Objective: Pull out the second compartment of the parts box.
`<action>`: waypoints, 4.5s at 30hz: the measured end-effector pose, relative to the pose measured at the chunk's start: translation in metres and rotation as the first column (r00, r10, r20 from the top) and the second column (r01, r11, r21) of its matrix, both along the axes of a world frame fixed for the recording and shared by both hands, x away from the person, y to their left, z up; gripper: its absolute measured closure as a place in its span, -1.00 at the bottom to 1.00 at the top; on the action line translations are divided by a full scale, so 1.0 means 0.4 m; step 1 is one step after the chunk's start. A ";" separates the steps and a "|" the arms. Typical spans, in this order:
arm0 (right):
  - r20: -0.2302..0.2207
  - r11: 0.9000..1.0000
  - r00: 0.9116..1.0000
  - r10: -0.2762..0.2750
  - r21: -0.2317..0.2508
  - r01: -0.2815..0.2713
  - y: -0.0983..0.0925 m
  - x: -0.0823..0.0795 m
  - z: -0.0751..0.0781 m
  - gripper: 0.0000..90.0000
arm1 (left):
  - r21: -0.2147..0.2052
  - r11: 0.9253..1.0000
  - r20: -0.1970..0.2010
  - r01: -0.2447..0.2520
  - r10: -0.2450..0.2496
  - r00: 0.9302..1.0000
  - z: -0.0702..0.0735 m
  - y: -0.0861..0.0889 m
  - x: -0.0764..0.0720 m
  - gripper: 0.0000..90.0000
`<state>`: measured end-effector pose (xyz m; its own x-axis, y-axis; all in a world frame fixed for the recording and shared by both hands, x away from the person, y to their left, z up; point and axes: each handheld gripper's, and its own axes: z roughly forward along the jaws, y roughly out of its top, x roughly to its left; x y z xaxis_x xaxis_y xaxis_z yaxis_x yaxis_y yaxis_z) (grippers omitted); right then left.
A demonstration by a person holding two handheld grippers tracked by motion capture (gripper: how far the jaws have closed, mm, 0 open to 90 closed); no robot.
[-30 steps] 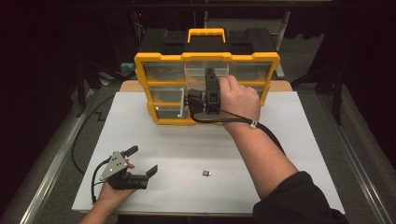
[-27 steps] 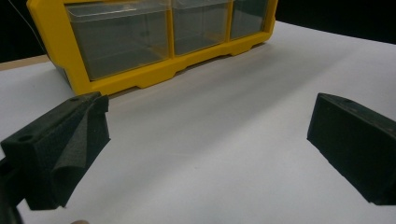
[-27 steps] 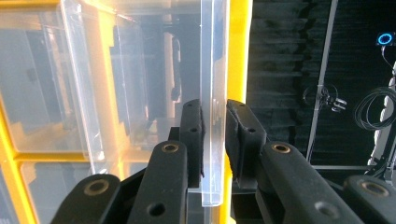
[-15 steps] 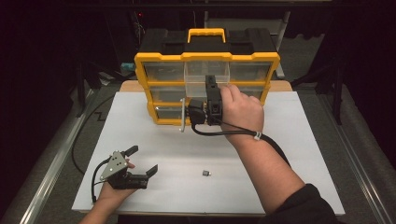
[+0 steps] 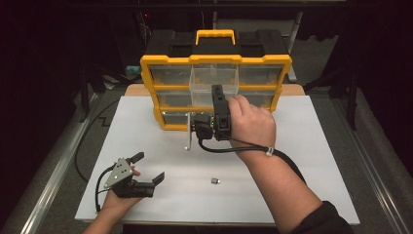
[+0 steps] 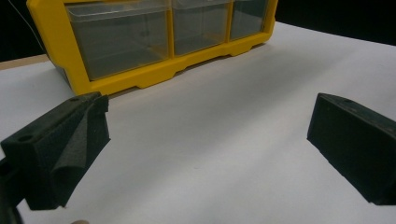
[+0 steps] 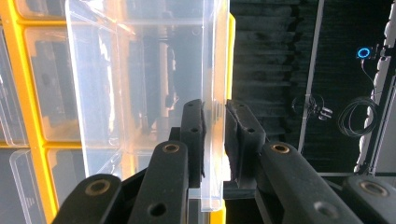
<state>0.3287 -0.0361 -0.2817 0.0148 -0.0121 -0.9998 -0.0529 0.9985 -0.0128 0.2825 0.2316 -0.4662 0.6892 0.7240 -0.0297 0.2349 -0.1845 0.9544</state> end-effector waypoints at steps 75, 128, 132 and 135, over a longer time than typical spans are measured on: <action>-0.346 0.998 0.938 -0.034 0.040 0.051 -0.200 -0.107 -0.493 -0.07 | 0.027 1.000 -0.020 -0.001 0.001 1.000 -0.008 -0.001 0.008 -1.00; -0.562 0.587 0.801 0.206 0.726 0.358 -0.405 -0.128 -0.451 -1.00 | -0.007 1.000 -0.053 -0.025 0.024 0.998 -0.003 0.002 0.016 -1.00; -0.555 0.486 0.785 0.276 0.785 0.384 -0.425 -0.129 -0.456 -1.00 | -0.011 1.000 -0.053 -0.023 0.022 0.998 -0.002 0.001 0.016 -1.00; -0.552 0.410 0.755 0.353 0.817 0.406 -0.431 -0.126 -0.457 -1.00 | 0.000 1.000 -0.055 -0.015 0.015 0.998 -0.001 -0.002 0.017 -1.00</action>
<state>0.2782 -0.2083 -0.4645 -0.5079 0.8415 -0.1842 0.3590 0.4011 0.8427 0.2893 0.2309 -0.4667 0.6753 0.7344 -0.0678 0.2897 -0.1796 0.9401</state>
